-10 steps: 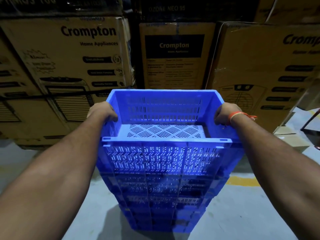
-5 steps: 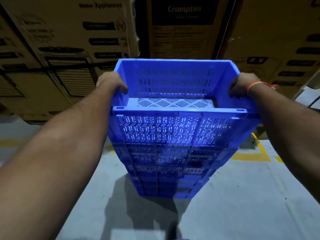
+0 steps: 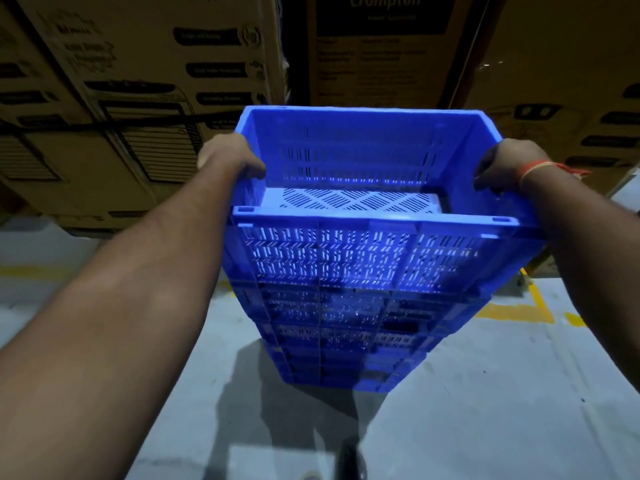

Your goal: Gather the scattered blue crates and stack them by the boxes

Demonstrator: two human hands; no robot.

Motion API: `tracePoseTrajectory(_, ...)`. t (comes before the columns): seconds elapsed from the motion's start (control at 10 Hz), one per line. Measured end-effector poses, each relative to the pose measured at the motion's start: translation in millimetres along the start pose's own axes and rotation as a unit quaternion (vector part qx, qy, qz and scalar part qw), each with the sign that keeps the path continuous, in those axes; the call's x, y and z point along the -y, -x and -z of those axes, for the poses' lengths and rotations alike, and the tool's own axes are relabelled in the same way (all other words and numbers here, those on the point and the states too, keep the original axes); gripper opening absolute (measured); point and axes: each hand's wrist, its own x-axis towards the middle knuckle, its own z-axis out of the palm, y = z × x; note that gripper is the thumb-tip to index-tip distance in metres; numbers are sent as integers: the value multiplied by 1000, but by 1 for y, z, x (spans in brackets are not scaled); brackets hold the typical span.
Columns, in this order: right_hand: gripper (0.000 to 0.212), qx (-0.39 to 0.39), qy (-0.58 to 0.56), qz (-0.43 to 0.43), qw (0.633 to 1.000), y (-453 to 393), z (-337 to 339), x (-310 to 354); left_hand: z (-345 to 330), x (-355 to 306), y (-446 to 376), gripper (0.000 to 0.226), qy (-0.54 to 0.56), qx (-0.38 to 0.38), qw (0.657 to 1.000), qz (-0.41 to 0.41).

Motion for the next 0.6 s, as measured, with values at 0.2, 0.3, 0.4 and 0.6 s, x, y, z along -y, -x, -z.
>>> tracePoseTrajectory(0.2, 24, 4, 43, 33, 999, -10, -2, -7, 4, -6, 10, 38, 15, 1, 1000, 1)
tracePoseTrajectory(0.3, 32, -2, 57, 41, 998, -13, -6, -10, 0, -7, 6, 37, -6, -12, 1000, 1)
tracePoseTrajectory(0.4, 39, 6, 54, 29, 998, -14, -6, -10, -1, -7, -3, 38, -17, -1, 1000, 18)
tracePoseTrajectory(0.6, 50, -36, 16, 10, 999, -5, -9, -3, -2, -15, -1, 43, 2, -59, 997, 43)
